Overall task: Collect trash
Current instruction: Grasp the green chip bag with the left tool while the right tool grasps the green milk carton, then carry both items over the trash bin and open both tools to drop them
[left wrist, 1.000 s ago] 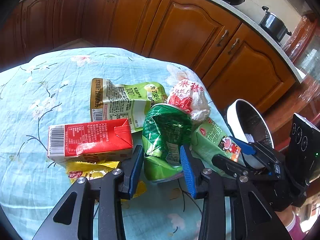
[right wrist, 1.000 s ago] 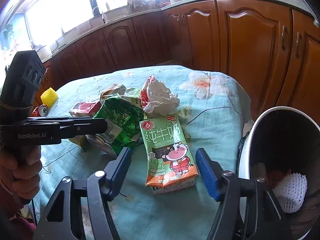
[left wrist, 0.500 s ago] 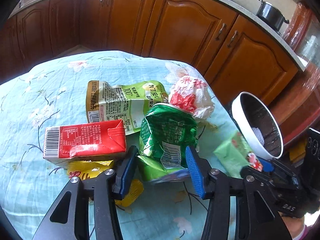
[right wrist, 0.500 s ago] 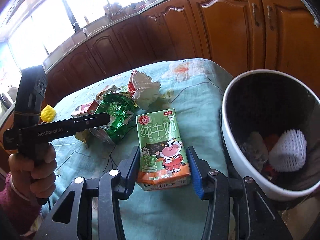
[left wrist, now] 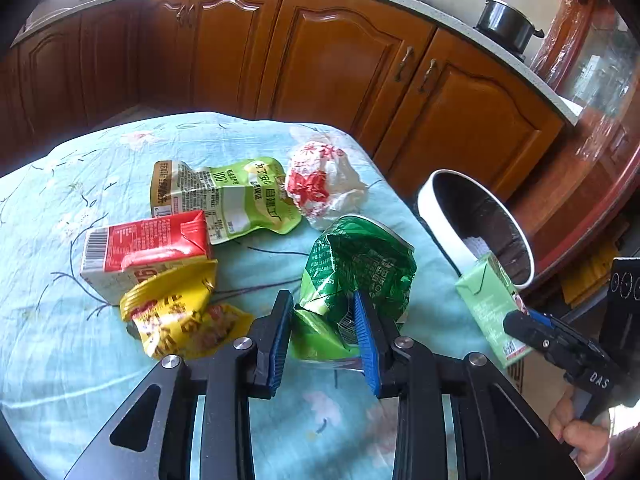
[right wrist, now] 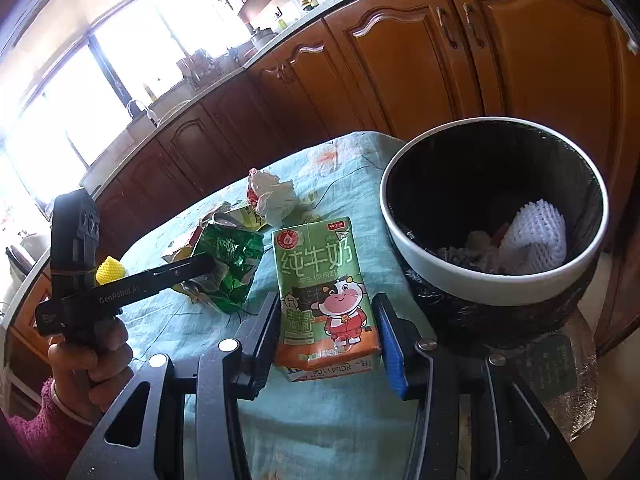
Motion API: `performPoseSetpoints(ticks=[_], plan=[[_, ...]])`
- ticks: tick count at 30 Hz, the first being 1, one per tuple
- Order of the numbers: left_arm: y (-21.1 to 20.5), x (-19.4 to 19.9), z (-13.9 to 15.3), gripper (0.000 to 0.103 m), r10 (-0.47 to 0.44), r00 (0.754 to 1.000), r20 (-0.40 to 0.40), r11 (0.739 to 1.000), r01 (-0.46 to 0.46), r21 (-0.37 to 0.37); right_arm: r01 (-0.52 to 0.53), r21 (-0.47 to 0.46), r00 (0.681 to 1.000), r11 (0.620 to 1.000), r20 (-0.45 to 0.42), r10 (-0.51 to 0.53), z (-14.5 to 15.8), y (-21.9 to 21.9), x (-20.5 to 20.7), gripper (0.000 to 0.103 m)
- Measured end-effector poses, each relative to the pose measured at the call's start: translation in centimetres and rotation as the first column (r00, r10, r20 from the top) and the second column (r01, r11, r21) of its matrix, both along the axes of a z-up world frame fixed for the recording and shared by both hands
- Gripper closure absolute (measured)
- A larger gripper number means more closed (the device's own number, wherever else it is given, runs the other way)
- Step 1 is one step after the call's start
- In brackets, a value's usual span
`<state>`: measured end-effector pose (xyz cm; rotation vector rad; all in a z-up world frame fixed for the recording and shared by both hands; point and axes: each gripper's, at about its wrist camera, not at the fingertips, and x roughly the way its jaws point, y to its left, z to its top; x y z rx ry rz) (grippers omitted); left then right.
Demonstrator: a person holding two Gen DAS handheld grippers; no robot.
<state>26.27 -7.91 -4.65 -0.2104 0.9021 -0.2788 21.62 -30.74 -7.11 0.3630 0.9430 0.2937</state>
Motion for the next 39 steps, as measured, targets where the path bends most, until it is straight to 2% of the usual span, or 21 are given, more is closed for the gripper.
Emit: performPoseSetpoints(ticks=[12,25,39], plan=[[-3.3,-2.0,3.0,0.075,-0.101,0.992,0.07,0.995,0.101,0.004,0.098,-0.011,0.994,0.995,0.048,-0.097,2.0,-4.0,-1.1,0.056],[-7.8,0.7,3.3,0.075,-0.16,0.985,0.071,0.987,0.16,0.002,0.182,-0.039,0.981,0.982,0.076,-0.179,3.0,-8.0,-1.0,0.056],[-12.7,5.6,3.1,0.076,-0.188,0.98,0.059,0.982,0.186,0.032,0.227,-0.087,0.973,0.97,0.067,-0.222,2.5,-10.7,1.9,0.056]])
